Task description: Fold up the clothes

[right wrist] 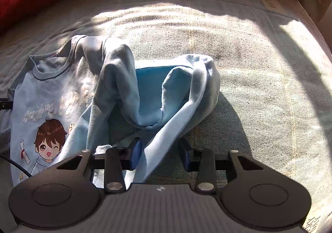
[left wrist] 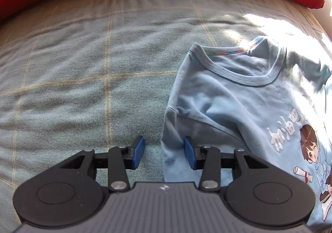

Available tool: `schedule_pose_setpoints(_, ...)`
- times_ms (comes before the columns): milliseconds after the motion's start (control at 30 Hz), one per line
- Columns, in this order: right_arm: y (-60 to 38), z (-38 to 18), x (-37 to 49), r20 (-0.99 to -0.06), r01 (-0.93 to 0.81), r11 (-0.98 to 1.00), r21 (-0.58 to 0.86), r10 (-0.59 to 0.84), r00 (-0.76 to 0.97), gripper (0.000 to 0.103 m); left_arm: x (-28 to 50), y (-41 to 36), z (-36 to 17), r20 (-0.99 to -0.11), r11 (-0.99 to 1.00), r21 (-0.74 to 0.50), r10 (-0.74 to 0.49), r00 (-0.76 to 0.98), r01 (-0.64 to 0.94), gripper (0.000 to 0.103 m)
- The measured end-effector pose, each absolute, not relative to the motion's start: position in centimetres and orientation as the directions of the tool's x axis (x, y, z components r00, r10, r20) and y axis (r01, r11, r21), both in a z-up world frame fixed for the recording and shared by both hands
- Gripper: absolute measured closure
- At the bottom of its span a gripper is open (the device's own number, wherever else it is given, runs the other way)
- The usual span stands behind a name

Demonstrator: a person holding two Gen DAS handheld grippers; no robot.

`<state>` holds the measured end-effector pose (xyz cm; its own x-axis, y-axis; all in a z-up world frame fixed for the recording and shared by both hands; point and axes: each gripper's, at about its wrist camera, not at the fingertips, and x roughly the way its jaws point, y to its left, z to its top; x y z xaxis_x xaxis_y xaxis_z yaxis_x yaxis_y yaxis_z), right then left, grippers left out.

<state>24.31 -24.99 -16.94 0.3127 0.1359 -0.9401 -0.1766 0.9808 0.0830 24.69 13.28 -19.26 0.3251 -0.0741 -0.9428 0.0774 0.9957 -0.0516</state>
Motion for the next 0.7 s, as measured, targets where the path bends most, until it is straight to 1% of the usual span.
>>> schedule_pose_setpoints(67,-25.1,-17.4,24.1,-0.949,-0.181,0.980,0.086,0.136,0.286,0.078,24.7,13.3,-19.3,-0.943,0.996,-0.049,-0.071,0.326,0.075,0.060)
schedule_pose_setpoints(100,-25.2,-17.7,24.1,-0.952,-0.183,0.979,0.088,0.136,0.272,0.083,24.7,13.3,-19.3,-0.943,0.996,-0.045,-0.067,0.327,0.076,0.060)
schedule_pose_setpoints(200,-25.7,-17.7,23.8,-0.958,-0.198,0.978,0.061,0.113,0.262,0.088,24.7,13.0,-19.3,-0.943,0.996,-0.036,-0.059,0.328,0.077,0.060)
schedule_pose_setpoints(300,-26.6,-17.5,23.3,-0.963,-0.203,0.979,0.007,0.061,0.262,0.090,24.7,12.7,-19.3,-0.944,0.997,-0.028,-0.052,0.325,0.078,0.060)
schedule_pose_setpoints(633,-32.4,-17.5,20.4,-0.956,-0.155,0.966,-0.205,-0.164,0.242,0.089,25.1,11.7,-19.7,-0.947,0.996,0.007,-0.023,0.322,0.089,0.060)
schedule_pose_setpoints(667,-33.0,-17.5,20.1,-0.953,-0.150,0.963,-0.226,-0.186,0.240,0.084,25.1,11.6,-19.7,-0.946,0.996,0.010,-0.020,0.322,0.090,0.060)
schedule_pose_setpoints(700,-33.6,-17.5,19.8,-0.949,-0.146,0.958,-0.247,-0.208,0.237,0.077,25.1,11.5,-19.8,-0.946,0.996,0.013,-0.017,0.323,0.091,0.059)
